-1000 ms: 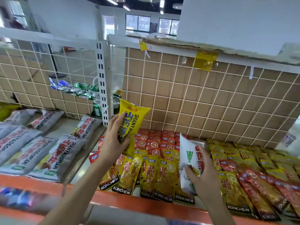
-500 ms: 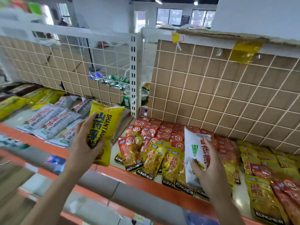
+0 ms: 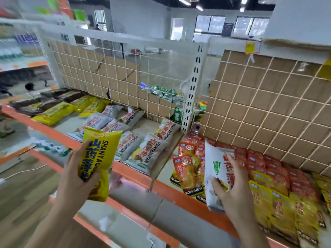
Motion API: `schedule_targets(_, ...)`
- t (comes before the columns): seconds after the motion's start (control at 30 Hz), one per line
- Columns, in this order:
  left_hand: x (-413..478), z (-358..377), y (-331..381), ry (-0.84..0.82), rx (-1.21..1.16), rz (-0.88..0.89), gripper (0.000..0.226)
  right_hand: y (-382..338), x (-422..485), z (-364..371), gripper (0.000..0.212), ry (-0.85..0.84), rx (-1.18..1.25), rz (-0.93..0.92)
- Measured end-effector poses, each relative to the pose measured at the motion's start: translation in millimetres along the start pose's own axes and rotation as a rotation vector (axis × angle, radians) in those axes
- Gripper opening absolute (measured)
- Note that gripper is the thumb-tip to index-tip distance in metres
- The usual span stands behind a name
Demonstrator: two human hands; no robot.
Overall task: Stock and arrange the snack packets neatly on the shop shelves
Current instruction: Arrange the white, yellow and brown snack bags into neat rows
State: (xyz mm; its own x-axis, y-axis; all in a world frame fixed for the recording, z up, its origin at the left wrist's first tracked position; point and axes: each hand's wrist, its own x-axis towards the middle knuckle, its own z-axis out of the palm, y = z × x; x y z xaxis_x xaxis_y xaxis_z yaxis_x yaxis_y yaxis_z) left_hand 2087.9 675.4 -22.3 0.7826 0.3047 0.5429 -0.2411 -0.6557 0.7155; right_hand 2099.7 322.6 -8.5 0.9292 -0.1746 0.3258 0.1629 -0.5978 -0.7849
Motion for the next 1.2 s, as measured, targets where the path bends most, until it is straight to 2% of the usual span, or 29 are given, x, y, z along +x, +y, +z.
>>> schedule_targets(0.33,58.0,-81.7,-107.8,0.005,-0.044,-0.03,0.078,-78.2,9.0,128.0,0.072,-0.031,-0.015,-0.015)
schedule_targets(0.57,94.9,-111.1,-159.7,0.004,-0.074,-0.043,0.076,-116.5,24.0,190.5,0.07,-0.076,-0.019,-0.007)
schedule_targets(0.67,110.7,-112.5,-178.7,-0.004,-0.064,-0.047,0.085,-128.1,36.7,212.9,0.07,-0.049,-0.058,-0.008)
schedule_targets(0.8,136.1,-108.2,-196.4,-0.016,-0.048,-0.06,0.078,-134.9,57.6,237.8,0.068,-0.06,-0.054,-0.005)
schedule_targets(0.93,170.5,-94.5,-216.8,-0.055,-0.031,-0.058,0.095,-139.1,86.7,266.2,0.07,-0.046,-0.024,0.025)
schedule_targets(1.1,223.9,-73.1,-230.2,-0.133,-0.013,-0.045,0.086,-137.6,129.5,294.5,0.069,0.029,-0.053,0.057)
schedule_targets(1.2,252.3,-60.0,-247.0,-0.208,0.02,-0.053,0.077,-130.3,155.2,308.1,0.067,0.018,-0.113,0.105)
